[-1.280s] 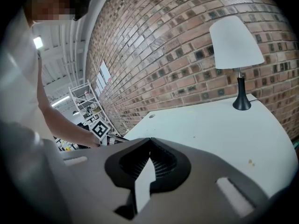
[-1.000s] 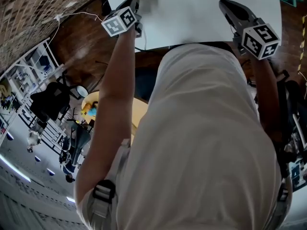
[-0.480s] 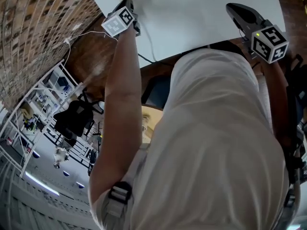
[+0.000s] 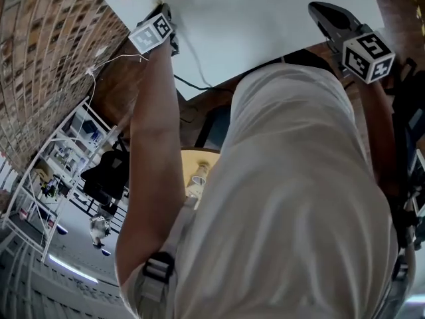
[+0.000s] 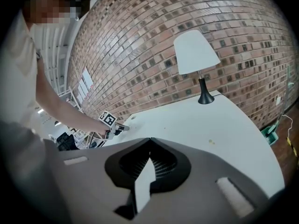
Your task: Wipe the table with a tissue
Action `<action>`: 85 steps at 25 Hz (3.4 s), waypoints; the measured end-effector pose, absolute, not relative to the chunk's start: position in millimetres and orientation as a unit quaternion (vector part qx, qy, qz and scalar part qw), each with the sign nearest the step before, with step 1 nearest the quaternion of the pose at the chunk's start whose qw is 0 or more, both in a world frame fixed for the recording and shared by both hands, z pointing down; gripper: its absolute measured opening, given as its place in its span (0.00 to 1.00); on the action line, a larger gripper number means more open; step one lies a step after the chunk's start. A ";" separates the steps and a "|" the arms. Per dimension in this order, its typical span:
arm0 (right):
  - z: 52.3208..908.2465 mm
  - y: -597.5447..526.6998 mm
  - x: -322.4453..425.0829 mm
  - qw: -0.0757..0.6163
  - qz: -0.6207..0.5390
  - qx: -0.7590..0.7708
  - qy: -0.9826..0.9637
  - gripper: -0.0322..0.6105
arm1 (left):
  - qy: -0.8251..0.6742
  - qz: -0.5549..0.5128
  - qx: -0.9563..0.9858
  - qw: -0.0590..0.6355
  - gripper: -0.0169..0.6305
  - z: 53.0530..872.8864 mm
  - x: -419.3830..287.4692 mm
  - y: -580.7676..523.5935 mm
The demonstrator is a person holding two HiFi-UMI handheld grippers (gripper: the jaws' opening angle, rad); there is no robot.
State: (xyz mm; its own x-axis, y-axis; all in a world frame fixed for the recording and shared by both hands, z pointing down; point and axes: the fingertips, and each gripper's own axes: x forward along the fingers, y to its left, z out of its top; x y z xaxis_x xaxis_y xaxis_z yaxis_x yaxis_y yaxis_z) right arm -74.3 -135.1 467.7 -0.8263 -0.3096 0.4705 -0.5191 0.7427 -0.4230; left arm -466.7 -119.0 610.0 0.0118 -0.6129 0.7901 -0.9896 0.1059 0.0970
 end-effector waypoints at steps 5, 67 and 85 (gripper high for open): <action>466.3 -139.1 -104.1 0.178 0.271 0.207 -0.923 0.06 | -0.610 0.312 0.648 0.333 0.09 601.1 -466.9 -118.3; 469.6 -73.9 -109.2 0.180 0.273 0.194 -0.925 0.06 | -0.572 0.090 0.728 0.367 0.09 575.1 -290.3 -34.3; 479.4 -58.8 -130.6 0.196 0.265 0.163 -0.930 0.06 | -0.621 0.056 0.684 0.377 0.09 578.5 -315.5 18.6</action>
